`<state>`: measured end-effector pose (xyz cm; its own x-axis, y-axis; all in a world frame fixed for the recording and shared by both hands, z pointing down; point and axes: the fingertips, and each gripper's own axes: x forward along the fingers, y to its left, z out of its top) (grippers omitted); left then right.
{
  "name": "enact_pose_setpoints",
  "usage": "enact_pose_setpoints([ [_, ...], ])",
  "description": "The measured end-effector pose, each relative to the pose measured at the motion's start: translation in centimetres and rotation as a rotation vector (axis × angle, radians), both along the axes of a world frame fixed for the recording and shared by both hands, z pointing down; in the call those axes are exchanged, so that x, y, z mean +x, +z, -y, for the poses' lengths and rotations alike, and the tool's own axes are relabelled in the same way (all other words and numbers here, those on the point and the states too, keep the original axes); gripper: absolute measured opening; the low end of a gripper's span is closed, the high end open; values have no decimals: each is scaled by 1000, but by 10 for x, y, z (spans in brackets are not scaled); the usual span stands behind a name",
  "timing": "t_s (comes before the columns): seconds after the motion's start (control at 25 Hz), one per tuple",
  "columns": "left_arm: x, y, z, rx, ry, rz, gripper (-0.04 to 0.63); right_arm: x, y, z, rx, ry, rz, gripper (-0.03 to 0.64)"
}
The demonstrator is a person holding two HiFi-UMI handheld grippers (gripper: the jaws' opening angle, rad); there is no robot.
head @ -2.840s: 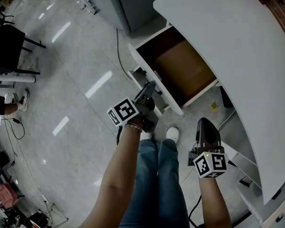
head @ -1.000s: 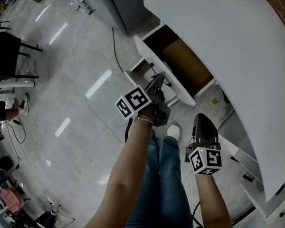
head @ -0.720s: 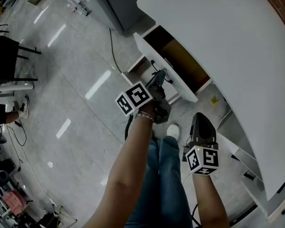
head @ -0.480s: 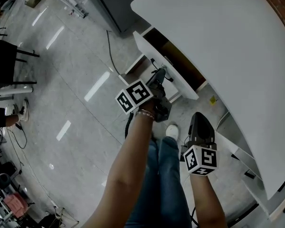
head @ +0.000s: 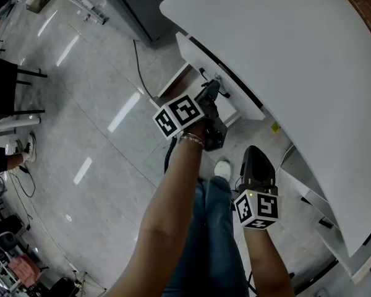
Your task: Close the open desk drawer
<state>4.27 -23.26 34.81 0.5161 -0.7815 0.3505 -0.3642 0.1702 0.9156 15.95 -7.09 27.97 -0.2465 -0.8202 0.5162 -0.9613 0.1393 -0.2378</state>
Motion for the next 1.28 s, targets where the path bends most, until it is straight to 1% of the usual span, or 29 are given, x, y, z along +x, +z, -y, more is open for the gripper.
enact_pose_setpoints([
  [0.2, 11, 0, 12, 2, 16, 2, 35, 9, 2, 3, -8, 25, -16, -3],
  [0.44, 23, -1, 25, -1, 52, 22, 38, 16, 3, 4, -10, 55, -21, -3],
  [0.64, 37, -5, 35, 9, 98, 42, 44, 22, 4, 3, -17, 82, -22, -3],
  [0.8, 39, -3, 40, 13, 91, 31, 43, 25, 6, 2, -18, 93, -23, -3],
  [1.04, 44, -2, 43, 10, 106, 39, 43, 28, 6, -1, -19, 115, -23, -3],
  [1.28, 44, 2, 43, 4, 121, 47, 46, 24, 8, -9, -22, 111, -25, -3],
])
